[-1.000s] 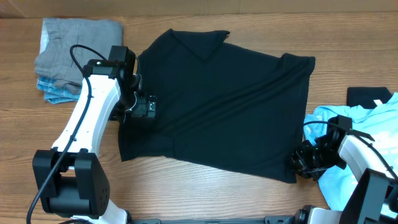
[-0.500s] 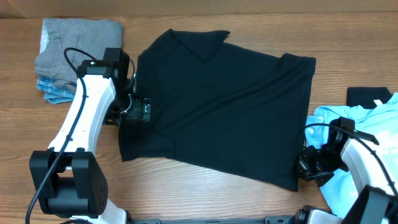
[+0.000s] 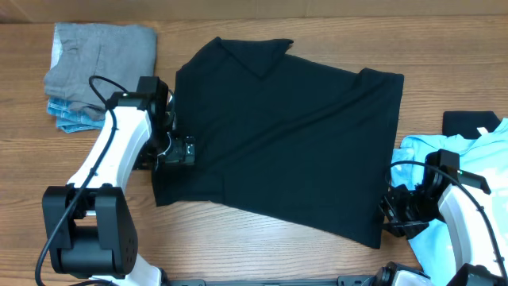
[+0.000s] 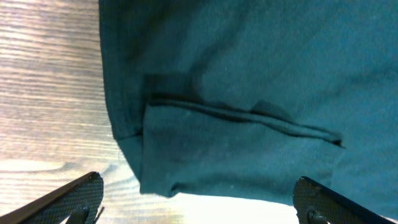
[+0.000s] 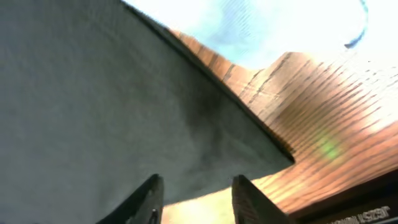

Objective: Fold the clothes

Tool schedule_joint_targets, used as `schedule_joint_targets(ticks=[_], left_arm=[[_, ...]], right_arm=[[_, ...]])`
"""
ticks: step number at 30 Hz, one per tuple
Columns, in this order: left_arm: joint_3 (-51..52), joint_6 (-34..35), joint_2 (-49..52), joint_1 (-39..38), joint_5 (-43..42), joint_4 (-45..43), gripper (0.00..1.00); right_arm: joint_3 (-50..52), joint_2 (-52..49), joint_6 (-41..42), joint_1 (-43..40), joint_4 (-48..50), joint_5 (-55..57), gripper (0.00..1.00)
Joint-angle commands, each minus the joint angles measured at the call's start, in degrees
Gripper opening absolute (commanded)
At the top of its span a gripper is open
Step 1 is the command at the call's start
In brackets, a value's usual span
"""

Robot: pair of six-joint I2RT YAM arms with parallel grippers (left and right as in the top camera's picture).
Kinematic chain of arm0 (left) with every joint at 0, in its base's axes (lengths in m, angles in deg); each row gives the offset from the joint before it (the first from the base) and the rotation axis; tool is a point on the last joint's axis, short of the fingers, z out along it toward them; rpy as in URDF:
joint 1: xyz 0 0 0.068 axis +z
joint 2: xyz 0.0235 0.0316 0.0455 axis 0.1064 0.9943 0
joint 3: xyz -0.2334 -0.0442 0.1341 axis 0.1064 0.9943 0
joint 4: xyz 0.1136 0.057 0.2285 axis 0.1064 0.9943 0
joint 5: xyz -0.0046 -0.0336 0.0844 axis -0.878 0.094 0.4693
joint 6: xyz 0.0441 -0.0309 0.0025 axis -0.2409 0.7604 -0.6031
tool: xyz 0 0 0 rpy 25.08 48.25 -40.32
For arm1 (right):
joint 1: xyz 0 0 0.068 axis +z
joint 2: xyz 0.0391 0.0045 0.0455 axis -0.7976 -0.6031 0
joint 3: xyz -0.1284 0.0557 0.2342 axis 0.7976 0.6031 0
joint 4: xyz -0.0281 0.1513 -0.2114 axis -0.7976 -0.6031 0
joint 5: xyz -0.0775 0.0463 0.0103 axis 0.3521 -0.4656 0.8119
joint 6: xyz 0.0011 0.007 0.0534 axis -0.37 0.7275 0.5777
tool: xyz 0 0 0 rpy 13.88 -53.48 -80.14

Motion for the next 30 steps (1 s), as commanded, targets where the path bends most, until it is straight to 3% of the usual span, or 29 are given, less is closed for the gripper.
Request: schedule_joint_targets(ticks=[1,6,13,19,30], left_arm=[[2.10,0.76,-0.31,0.28,-0.28,-2.32,1.00],[5.29,0.76,-0.31,0.31,-1.86,-4.42,1.00],[6.23,0.76,-0.31,0.33,-4.37,-3.06,1.00],[6.21,1.57,-0.33,3.50,-4.55,-4.37,1.00],[6.21,-8.70,-0.33,5.81,-13.88,-11.34,1.00]], right_arm=[[-1.44,0.87,0.02,-0.11,0.04,-0.07,0.61],[-0.17,0.87,0.13,-0.11,-1.20,-0.09,0.74],[5.03,0.83,5.79,-0.11,1.92,-1.64,0.75],[7.91,0.83,5.99,-0.11,5.88,-1.40,0.75],[7.96,0.83,4.31,-0.11,6.67,-1.18,0.74]])
